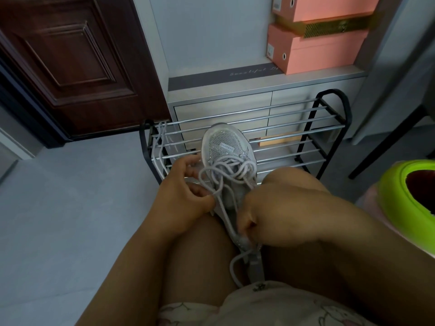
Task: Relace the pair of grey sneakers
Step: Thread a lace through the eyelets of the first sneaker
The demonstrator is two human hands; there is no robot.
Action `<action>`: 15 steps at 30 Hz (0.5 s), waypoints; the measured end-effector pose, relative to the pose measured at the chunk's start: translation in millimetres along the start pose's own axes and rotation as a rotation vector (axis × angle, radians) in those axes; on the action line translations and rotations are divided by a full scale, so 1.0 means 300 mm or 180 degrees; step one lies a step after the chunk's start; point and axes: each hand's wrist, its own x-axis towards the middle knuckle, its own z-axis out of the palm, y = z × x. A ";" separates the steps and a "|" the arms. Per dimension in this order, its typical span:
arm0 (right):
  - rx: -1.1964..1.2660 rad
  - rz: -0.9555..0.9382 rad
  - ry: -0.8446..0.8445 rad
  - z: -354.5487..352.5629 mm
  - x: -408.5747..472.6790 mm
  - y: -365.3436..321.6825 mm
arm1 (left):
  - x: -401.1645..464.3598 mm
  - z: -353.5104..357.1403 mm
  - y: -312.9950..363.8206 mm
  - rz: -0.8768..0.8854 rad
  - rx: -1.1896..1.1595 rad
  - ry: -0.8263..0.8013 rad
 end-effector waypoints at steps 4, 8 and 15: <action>0.0665 -0.0728 -0.1027 0.007 -0.016 -0.053 | 0.006 -0.008 0.001 -0.0045 0.0026 0.0020; 0.0823 -0.0077 -0.0526 0.003 -0.022 -0.028 | 0.011 -0.008 -0.006 -0.0082 0.0101 -0.0023; 0.0429 0.0513 -0.0558 0.085 0.027 -0.003 | 0.013 -0.008 -0.010 -0.0049 0.0084 -0.0071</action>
